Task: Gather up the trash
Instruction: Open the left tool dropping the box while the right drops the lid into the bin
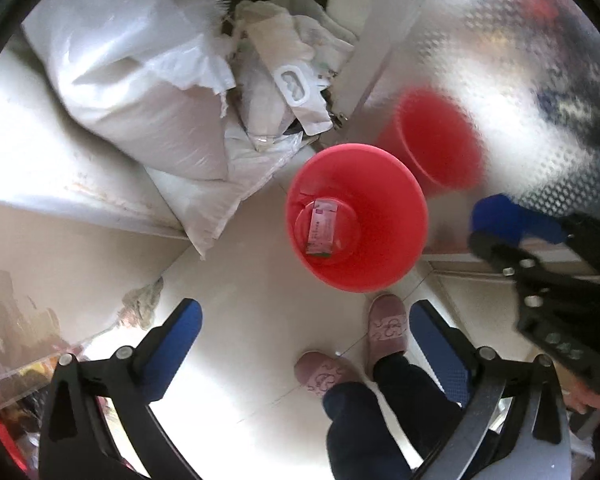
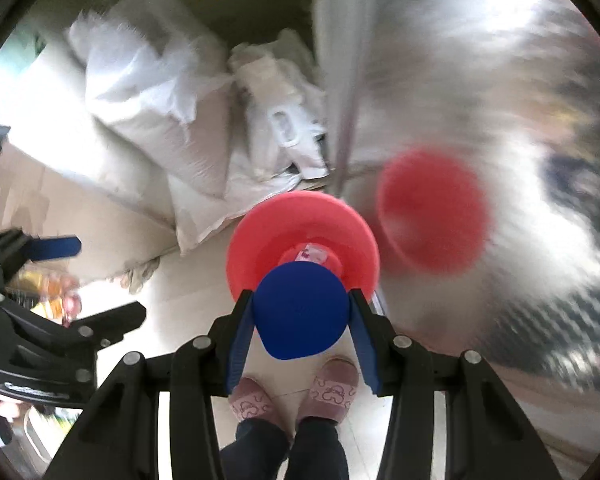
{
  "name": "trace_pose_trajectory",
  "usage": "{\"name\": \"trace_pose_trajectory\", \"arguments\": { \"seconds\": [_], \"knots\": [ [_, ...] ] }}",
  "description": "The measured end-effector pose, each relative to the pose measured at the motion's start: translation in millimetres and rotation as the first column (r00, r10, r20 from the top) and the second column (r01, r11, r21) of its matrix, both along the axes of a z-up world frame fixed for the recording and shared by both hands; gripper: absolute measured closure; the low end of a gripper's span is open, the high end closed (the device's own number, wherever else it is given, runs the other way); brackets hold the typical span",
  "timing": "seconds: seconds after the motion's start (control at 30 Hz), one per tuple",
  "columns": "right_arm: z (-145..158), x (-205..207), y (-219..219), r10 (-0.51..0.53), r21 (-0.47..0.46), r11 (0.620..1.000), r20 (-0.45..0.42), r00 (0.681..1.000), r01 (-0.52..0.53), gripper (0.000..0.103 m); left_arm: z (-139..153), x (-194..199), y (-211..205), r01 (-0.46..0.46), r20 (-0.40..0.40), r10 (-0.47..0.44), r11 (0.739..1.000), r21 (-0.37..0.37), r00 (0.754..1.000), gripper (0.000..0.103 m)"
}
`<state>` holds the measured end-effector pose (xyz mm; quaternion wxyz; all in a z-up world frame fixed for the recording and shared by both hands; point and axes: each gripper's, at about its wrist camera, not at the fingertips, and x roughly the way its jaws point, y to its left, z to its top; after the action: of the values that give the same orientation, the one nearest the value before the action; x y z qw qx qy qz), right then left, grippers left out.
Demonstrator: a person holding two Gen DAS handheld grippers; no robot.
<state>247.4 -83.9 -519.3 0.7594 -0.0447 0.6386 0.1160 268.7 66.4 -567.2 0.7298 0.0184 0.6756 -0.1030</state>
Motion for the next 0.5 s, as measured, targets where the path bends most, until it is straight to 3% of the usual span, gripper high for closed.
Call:
{"name": "trace_pose_trajectory", "arguments": {
  "seconds": [0.5],
  "knots": [
    [-29.5, 14.0, 25.5, 0.145, 0.019, 0.989, -0.001, 0.989, -0.145, 0.059, -12.4, -13.2, 32.0, -0.115, -0.024, 0.116, 0.992, 0.044, 0.993, 0.000]
  ]
}}
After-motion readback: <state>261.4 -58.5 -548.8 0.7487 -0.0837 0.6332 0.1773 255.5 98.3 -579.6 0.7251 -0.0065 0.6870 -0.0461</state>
